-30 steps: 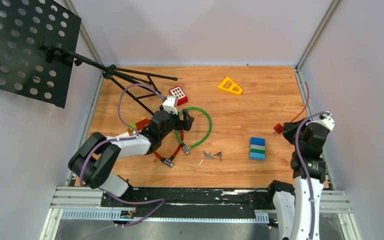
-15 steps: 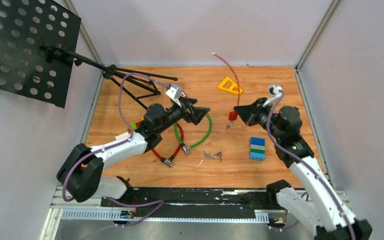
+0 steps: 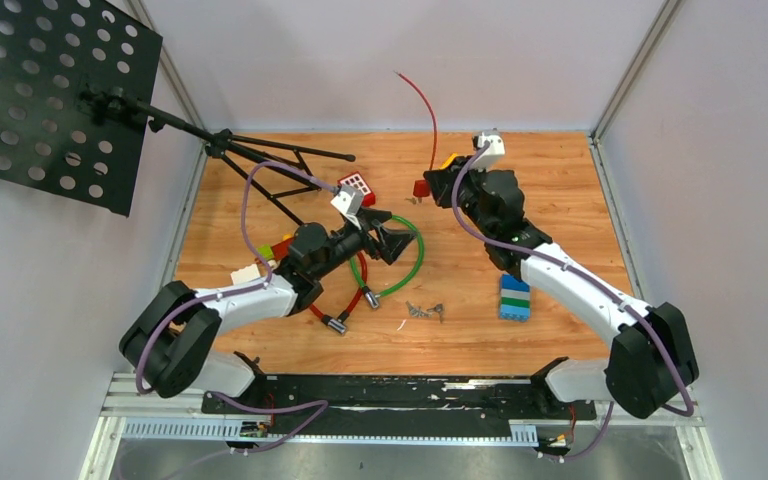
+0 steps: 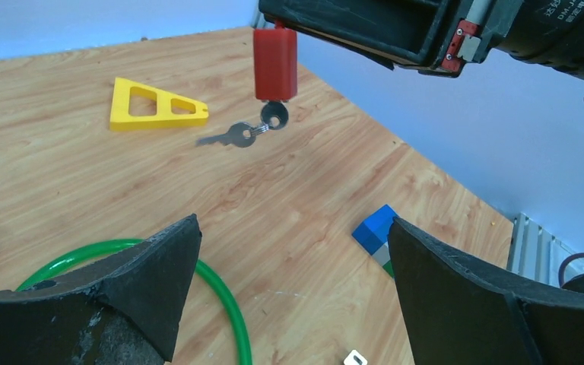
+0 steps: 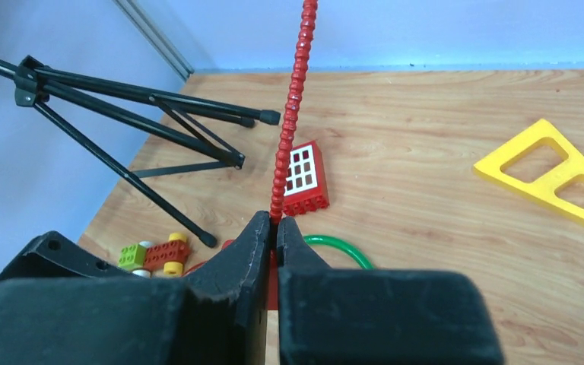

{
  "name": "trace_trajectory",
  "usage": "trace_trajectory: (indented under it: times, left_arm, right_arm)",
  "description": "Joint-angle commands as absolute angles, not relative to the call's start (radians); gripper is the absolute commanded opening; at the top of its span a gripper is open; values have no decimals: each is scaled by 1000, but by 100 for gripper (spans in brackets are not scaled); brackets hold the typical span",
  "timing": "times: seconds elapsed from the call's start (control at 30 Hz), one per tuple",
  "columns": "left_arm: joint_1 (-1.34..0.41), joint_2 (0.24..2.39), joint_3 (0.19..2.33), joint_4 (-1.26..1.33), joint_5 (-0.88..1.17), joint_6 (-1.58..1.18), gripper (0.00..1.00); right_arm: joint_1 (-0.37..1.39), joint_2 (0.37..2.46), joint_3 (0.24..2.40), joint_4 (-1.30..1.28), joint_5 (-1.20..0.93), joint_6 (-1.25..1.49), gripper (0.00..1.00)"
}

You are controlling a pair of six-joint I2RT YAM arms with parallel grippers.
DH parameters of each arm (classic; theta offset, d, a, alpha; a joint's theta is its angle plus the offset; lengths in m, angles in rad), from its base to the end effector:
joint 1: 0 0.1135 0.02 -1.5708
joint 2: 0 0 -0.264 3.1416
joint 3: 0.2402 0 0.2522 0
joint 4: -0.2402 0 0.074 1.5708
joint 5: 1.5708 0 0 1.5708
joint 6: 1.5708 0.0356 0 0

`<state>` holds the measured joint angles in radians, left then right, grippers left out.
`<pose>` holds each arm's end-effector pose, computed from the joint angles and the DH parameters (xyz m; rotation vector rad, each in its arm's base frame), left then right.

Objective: Lock with the key
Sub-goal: Lock the lock.

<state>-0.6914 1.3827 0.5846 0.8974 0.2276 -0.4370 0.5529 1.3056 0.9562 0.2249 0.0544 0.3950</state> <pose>0.2204 -0.1928 0.2501 0.3926 1.5200 -1.0704 0.2650 0.1613 0.3272 -0.0955 1.7368 0.6584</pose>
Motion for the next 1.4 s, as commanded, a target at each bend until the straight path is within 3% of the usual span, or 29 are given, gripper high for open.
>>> trace_trajectory:
  times: [0.0,0.2,0.47,0.77,0.87,1.0,1.13,1.23,1.37]
  left_arm:
    - [-689,1402,578,984,204,-427,99]
    - [-689,1474,579,1039,231,-448,100]
    - [-689,1472,541,1033,114,-409,98]
    - [-689,1452,515,1053,82,-412,78]
    - [-689,1450,505,1088,103,-416,80]
    - [-689,1444,494,1113,107,-424,92]
    - [-689,1434,475,1126,64,-427,92]
    - [-689,1420,468,1131,55,-429,86]
    - [-689,1402,466,1112,46,-423,68]
  right_arm:
    - [552,1327,940,461,-30,367,0]
    - [554,1317,806,549,-193,373,0]
    - [554,1286,837,460,-311,326,0]
    - [553,1379,893,455,-470,348,0]
    - [554,1390,895,451,-443,362,0]
    - [561,1408,907,447,-446,370,0]
    - [577,1425,924,455,-484,366,0]
    - [596,1442,949,425,-491,337,0]
    - [619,1458,973,418,-510,325,0]
